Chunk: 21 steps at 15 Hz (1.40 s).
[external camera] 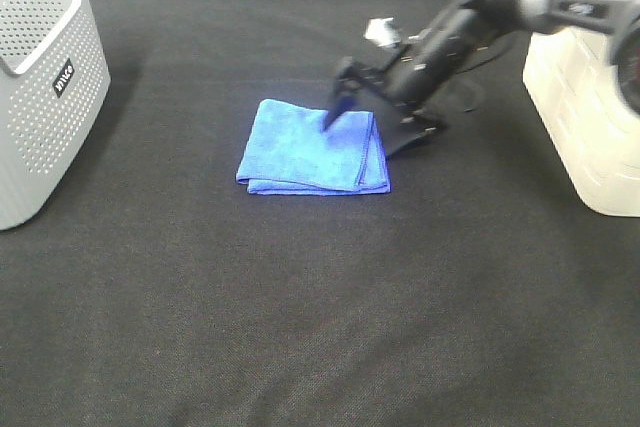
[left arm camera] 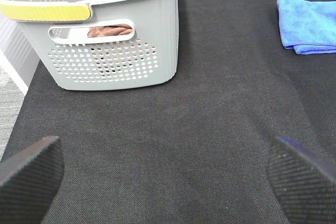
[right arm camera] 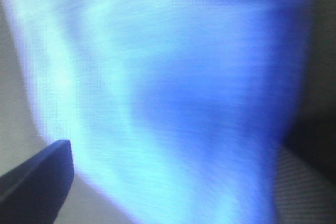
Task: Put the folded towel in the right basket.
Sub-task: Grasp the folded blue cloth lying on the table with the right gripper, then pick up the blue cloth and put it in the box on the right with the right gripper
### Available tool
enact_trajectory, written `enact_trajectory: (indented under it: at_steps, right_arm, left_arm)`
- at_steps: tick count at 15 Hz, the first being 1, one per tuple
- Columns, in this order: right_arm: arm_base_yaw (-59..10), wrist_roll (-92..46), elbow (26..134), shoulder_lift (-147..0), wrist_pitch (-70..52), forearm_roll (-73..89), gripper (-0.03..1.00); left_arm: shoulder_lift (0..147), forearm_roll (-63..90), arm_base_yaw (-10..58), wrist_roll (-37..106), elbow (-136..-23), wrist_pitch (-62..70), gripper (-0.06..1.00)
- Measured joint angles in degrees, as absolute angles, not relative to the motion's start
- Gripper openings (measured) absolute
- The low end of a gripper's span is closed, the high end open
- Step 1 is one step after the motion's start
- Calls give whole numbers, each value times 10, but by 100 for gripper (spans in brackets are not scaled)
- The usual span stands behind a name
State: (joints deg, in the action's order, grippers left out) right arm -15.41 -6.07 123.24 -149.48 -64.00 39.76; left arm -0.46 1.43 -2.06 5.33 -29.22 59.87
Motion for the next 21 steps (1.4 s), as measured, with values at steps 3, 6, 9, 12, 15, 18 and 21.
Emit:
enact_trajectory:
  at_steps: [3,6,9,12,15,18,21]
  right_arm:
    - [-198,-61,1233,-1502,-614,417,84]
    - [-199,-61,1233,-1511,-600,411,46]
    - [-199,-64,1231,-1514,-600,408,13]
    - [-199,-72,1230,-1509,-604,403,13]
    - [-202,-73,1220,-1479,-652,372,13]
    - [-204,-84,1220,-1392,-690,348,13]
    - [-200,-87,1220,-1327,-692,340,13]
  left_arm:
    - [-5,14,-21,53,-292,599,98]
    - [-5,14,-21,53,-292,599,98]
    - [-5,14,-21,53,-292,599,98]
    - [-5,14,-21,53,-292,599,98]
    - [-5,14,-21,53,-292,599,98]
    - [-5,14,-21,53,-292,599,98]
    - [-5,14,-21,53,-292,599,98]
